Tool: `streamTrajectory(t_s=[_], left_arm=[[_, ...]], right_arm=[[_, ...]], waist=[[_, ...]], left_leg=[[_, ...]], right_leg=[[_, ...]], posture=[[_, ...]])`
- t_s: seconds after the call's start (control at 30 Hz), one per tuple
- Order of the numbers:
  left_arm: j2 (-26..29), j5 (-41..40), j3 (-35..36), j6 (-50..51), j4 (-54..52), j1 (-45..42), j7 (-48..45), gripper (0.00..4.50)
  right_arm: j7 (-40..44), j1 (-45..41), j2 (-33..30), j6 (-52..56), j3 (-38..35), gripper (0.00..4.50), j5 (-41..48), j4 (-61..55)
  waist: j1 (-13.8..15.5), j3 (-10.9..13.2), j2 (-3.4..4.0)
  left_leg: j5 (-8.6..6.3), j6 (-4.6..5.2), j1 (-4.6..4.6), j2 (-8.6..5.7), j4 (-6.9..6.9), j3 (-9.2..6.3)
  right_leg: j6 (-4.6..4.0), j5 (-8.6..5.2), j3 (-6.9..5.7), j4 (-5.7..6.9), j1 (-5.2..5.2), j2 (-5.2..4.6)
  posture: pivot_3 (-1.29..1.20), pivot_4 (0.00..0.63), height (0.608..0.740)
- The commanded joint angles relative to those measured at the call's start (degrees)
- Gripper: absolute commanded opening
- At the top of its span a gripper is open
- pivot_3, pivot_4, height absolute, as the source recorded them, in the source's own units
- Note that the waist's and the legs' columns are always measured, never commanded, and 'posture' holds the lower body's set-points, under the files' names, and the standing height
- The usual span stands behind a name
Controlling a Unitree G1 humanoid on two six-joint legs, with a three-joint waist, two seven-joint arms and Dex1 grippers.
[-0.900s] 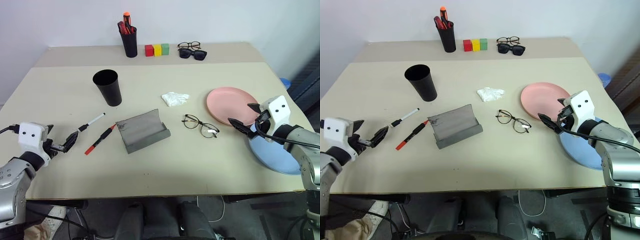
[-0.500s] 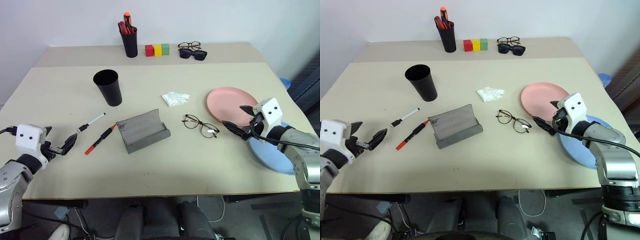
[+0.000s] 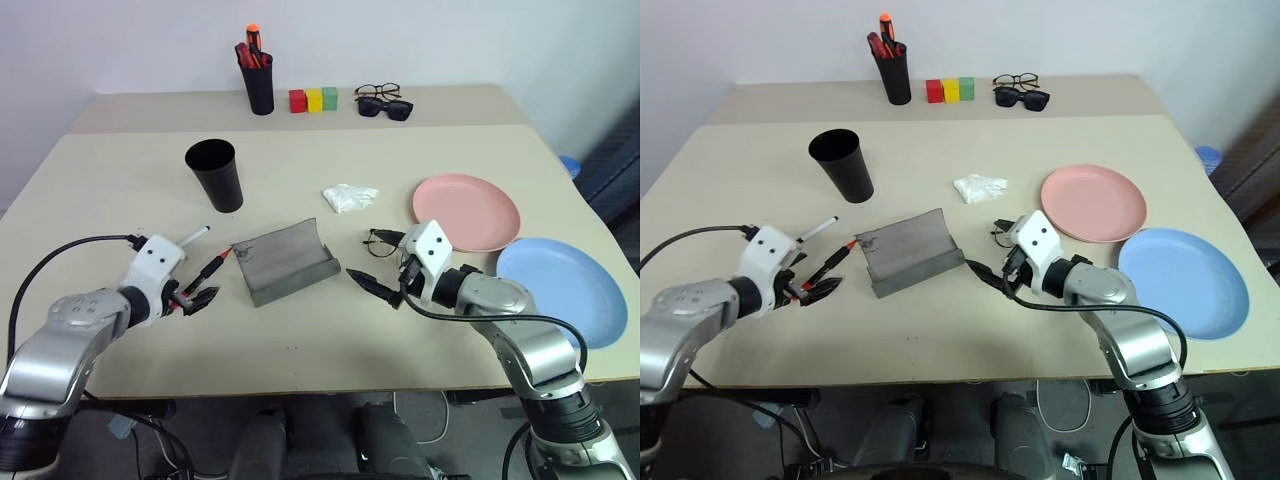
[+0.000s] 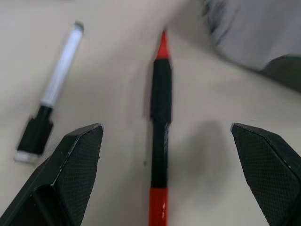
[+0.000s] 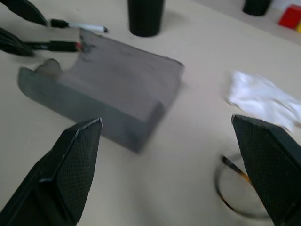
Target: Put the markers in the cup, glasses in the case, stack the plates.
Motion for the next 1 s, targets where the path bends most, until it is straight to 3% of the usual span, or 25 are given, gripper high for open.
streamTrajectory(t_s=[0.03,0.17,0.27,0.5,0.63,0.7,0.8,0.9,1.0], left_arm=[[-1.6,0.5,-3.4,6.8,2.0,-5.1,1.9,4.45],[-4.1,1.2,-5.7,12.0,6.8,-11.5,3.9,4.45],[-5.2,1.3,-6.7,13.7,9.4,-14.5,3.8,3.65],[-5.4,2.3,-5.8,15.4,11.9,-16.1,5.4,0.14],[-7.0,-0.4,4.0,10.2,8.8,-13.1,5.6,0.02],[-9.3,-4.1,12.3,-0.9,4.4,-10.3,1.7,0.02],[-11.3,-11.4,21.5,-4.3,-0.3,-9.6,-1.2,0.02],[-13.6,-13.2,24.5,-10.5,0.4,-13.9,0.7,0.02],[-16.6,-0.6,19.2,-25.9,12.3,-27.4,12.9,0.02]], right_arm=[[-0.3,-0.7,0.4,0.1,3.0,4.5,-1.3,-4.2],[1.4,-1.2,-0.1,-0.9,6.6,4.5,-2.8,-5.0],[1.9,-1.6,0.7,-1.7,7.6,4.5,-3.0,-4.3],[2.0,-2.8,2.5,-3.3,8.7,4.5,-4.1,-2.0],[2.1,-2.8,3.0,-3.7,8.7,4.5,-4.4,-1.9],[2.2,-2.9,3.2,-3.9,8.5,4.5,-4.4,-1.7],[1.8,-4.1,4.3,-4.8,8.1,4.5,-4.4,-0.5],[-0.6,-7.0,7.0,-6.5,7.5,4.5,-5.7,2.6],[-6.3,-14.2,13.6,-8.8,6.2,4.5,-7.6,9.8]], waist=[[0.1,0.0,-0.02],[0.1,0.0,-0.04],[0.0,0.0,-0.04],[-0.3,0.0,-0.04],[-0.5,0.0,-0.04],[-0.5,0.0,-0.07],[0.0,0.1,-0.28],[0.3,0.1,-0.31],[0.5,0.1,-0.55]], left_leg=[[0.0,0.0,0.01,0.0,0.0,0.0],[0.0,0.0,0.09,-0.03,0.01,-0.01],[0.0,0.0,0.29,-0.03,0.0,0.0],[0.0,0.0,0.5,-0.01,-0.04,-0.03],[0.0,0.0,0.5,0.01,-0.08,0.0],[0.0,0.0,0.47,0.04,-0.1,-0.02],[0.02,-0.05,0.33,0.15,-0.12,-0.02],[0.03,-0.07,0.34,0.09,-0.1,-0.02],[0.08,-0.14,0.43,-0.08,0.06,-0.14]], right_leg=[[0.0,0.0,0.0,0.0,0.01,-0.01],[0.0,0.0,-0.01,0.02,0.08,0.0],[0.0,0.0,-0.01,0.03,0.26,0.0],[-0.01,-0.01,0.0,0.02,0.44,0.05],[-0.01,-0.01,0.04,0.03,0.39,0.05],[-0.04,-0.03,0.03,0.03,0.34,0.05],[-0.07,-0.04,0.01,0.02,0.2,-0.04],[-0.06,-0.04,-0.01,0.01,0.27,-0.17],[-0.05,-0.02,-0.18,0.0,0.49,-0.14]], posture=[[0.0,0.15,0.74],[0.0,0.15,0.74],[0.0,0.15,0.74],[0.0,0.15,0.74],[0.0,0.15,0.74],[0.0,0.15,0.74],[0.0,0.15,0.74],[0.0,0.15,0.74],[0.0,0.15,0.74]])
